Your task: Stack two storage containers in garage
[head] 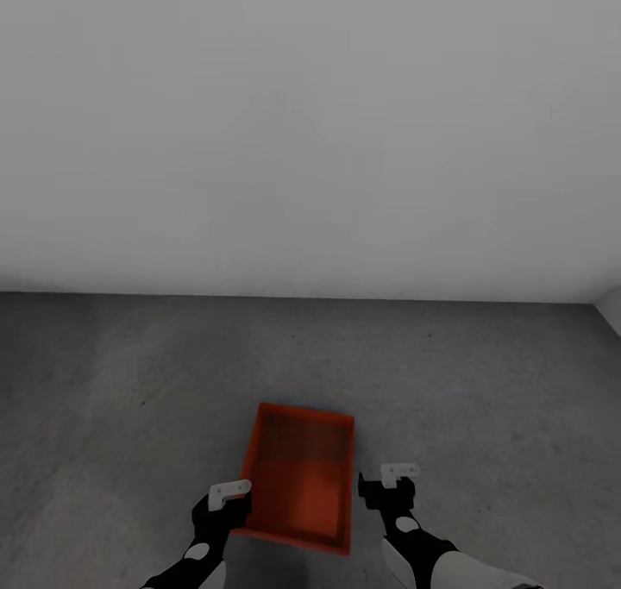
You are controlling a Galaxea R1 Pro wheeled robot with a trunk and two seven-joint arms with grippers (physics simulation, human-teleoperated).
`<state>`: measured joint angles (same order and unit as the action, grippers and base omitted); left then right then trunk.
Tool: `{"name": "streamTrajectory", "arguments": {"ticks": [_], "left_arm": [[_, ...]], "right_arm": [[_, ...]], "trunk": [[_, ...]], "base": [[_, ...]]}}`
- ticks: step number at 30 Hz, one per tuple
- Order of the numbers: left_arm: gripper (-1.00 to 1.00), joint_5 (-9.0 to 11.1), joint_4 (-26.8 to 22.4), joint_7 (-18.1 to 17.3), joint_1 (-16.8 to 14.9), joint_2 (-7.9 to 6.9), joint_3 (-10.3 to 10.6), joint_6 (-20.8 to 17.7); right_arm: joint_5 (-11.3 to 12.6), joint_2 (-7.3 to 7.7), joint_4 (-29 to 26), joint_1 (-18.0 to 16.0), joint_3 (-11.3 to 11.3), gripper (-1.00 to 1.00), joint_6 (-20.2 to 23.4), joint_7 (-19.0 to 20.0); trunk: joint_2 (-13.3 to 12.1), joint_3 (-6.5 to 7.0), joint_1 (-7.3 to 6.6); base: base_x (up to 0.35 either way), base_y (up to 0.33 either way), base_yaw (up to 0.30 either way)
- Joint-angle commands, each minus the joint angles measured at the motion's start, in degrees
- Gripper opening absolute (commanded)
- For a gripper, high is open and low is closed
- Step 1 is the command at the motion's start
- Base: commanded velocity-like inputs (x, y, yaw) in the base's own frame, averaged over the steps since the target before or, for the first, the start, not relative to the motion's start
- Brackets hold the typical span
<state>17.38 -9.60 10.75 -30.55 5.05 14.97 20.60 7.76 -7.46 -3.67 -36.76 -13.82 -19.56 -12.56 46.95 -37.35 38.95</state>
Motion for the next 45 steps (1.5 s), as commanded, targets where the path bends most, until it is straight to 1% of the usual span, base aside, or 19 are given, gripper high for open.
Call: {"name": "streamTrajectory", "arguments": {"ticks": [1,30,37,45], "left_arm": [[1.00,0.37,0.04,0.33,-0.03,-0.01,0.50,0.18],[1.00,0.29,0.06,0.33,-0.03,-0.04,0.50,0.21],[1.00,0.63,0.10,0.33,-0.03,-0.04,0.50,0.22],[1.00,0.33,0.11,0.33,-0.03,0.04,0.54,0.23]], "right_arm": [[0.59,-0.01,0.06,-0.03,-0.50,1.00,-0.21,-0.15],[0.59,-0.01,0.06,0.01,-0.50,1.00,-0.21,-0.10],[0.59,-0.01,0.06,0.01,-0.50,1.00,-0.21,-0.10],[0.59,-0.01,0.06,-0.01,-0.50,1.00,-0.21,-0.10]], "trunk": [[-0.38,0.14,-0.22],[-12.01,5.35,-6.59],[-12.01,5.35,-6.59],[-12.01,5.35,-6.59]], "base": [[0.000,0.000,0.000],[0.000,0.000,0.000],[0.000,0.000,0.000],[0.000,0.000,0.000]]}}
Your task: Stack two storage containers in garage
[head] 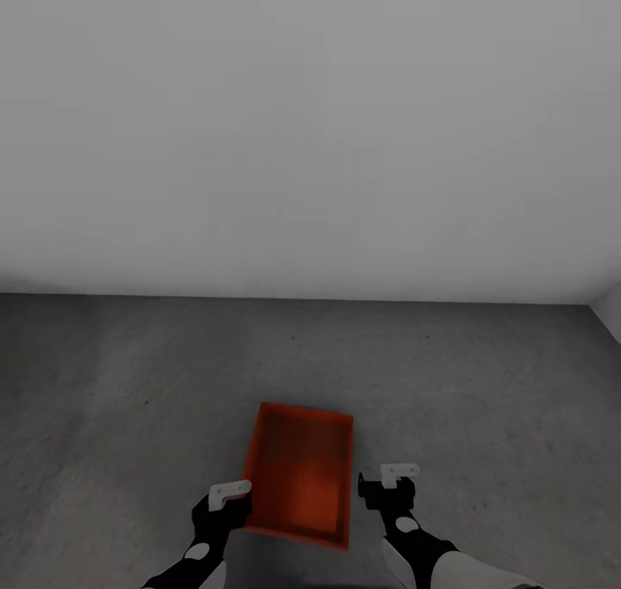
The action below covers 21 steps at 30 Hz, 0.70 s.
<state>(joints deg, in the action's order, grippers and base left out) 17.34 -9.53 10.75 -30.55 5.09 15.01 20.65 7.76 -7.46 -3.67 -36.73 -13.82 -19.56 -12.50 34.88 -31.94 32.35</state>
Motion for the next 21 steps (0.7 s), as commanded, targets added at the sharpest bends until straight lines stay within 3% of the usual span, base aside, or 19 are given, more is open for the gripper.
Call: {"name": "streamTrajectory", "arguments": {"ticks": [1,7,21], "left_arm": [[1.00,0.35,0.04,0.33,-0.04,0.00,0.48,0.19],[1.00,0.81,0.04,0.40,-0.04,0.03,0.46,0.20],[1.00,0.81,0.04,0.41,-0.04,0.01,0.46,0.59]], "right_arm": [[0.59,-0.01,0.07,-0.03,-0.50,1.00,-0.22,-0.16],[0.59,-0.01,0.07,-0.06,-0.50,1.00,-0.22,-0.16],[0.59,-0.01,0.07,-0.06,-0.50,1.00,-0.22,-0.07]], "trunk": [[0.06,-0.05,0.01],[0.06,-0.05,0.01],[0.06,-0.05,0.01]], "base": [[-0.025,0.005,0.000],[-0.172,0.091,0.000],[-0.287,0.169,0.000]]}}
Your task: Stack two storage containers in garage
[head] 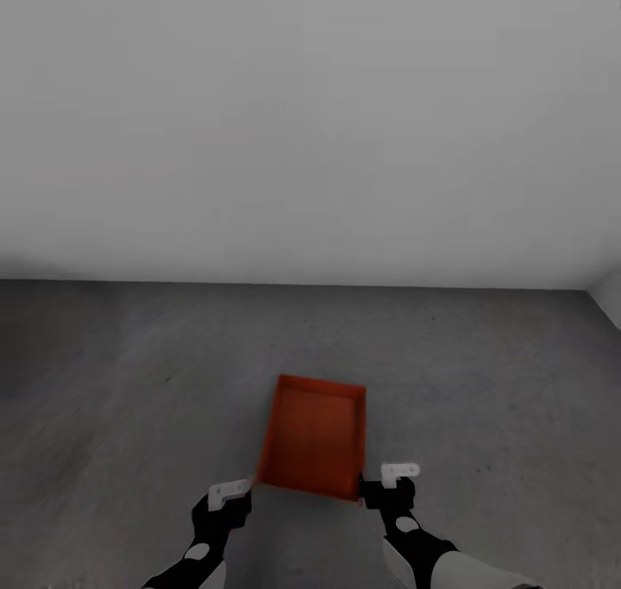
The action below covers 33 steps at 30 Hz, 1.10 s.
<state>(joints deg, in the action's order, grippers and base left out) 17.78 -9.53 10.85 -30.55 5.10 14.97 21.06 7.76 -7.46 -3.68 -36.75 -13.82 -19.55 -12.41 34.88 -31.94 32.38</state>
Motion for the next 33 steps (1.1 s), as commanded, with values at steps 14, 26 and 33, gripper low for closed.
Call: {"name": "streamTrajectory", "arguments": {"ticks": [14,26,33], "left_arm": [[1.00,0.78,-0.23,-0.38,-0.04,-0.42,0.35,0.34],[1.00,1.08,-0.91,-0.44,-0.04,-4.09,0.24,0.60],[1.00,1.15,-0.79,-0.55,-0.04,-6.31,0.24,0.42]], "right_arm": [[0.37,0.66,0.09,-0.05,-0.59,1.00,-0.09,0.27],[0.62,7.02,1.79,-0.02,-0.75,1.00,0.71,0.25],[0.13,7.16,4.29,0.00,-0.90,1.00,0.68,0.23]], "trunk": [[0.06,-0.06,-0.02],[0.06,-0.06,-0.02],[0.06,-0.06,-0.02]], "base": [[-0.269,0.149,0.000],[-0.030,0.009,0.000],[-0.001,0.000,0.000]]}}
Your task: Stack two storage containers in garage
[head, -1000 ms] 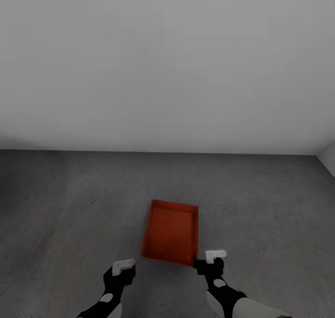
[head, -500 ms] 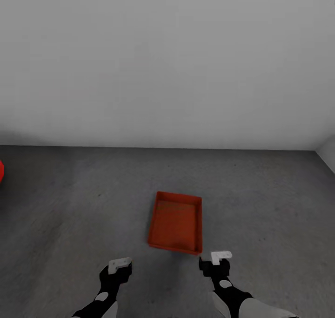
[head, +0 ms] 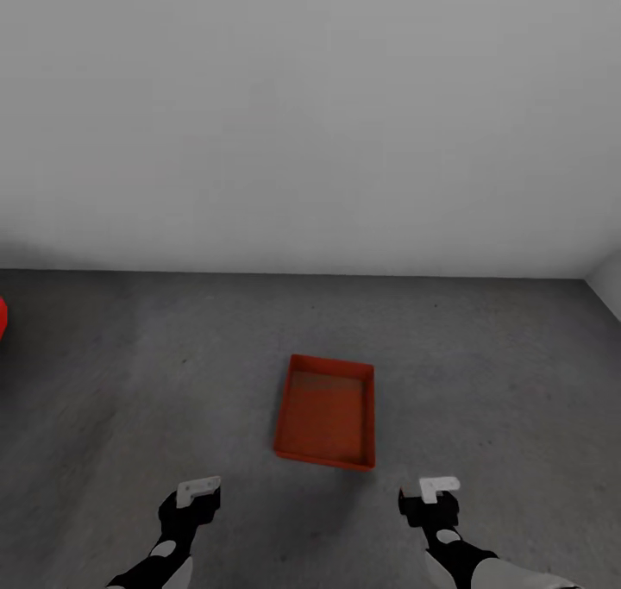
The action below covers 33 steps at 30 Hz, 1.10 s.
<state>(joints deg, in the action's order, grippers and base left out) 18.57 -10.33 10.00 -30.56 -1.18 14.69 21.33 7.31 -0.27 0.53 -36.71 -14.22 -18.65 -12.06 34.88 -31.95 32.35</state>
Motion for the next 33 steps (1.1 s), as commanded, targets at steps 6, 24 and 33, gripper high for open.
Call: {"name": "streamTrajectory", "arguments": {"ticks": [6,24,33], "left_arm": [[1.00,0.46,0.71,0.28,-0.02,-0.61,0.51,-0.03],[1.00,1.76,9.87,-0.18,0.43,-2.79,0.43,-0.88],[1.00,2.07,10.40,-7.14,1.07,-2.60,0.37,-4.46]], "right_arm": [[0.40,-0.22,0.82,-0.05,-0.62,1.00,-0.16,-0.02],[0.50,0.34,1.31,6.57,-0.68,1.00,3.37,0.04],[0.73,-0.14,1.37,12.40,-0.64,1.00,4.38,0.26]], "trunk": [[0.06,-0.05,0.01],[0.06,-0.05,0.01],[0.06,-0.05,0.01]], "base": [[0.000,0.000,0.000],[0.000,0.000,0.000],[0.000,0.000,0.000]]}}
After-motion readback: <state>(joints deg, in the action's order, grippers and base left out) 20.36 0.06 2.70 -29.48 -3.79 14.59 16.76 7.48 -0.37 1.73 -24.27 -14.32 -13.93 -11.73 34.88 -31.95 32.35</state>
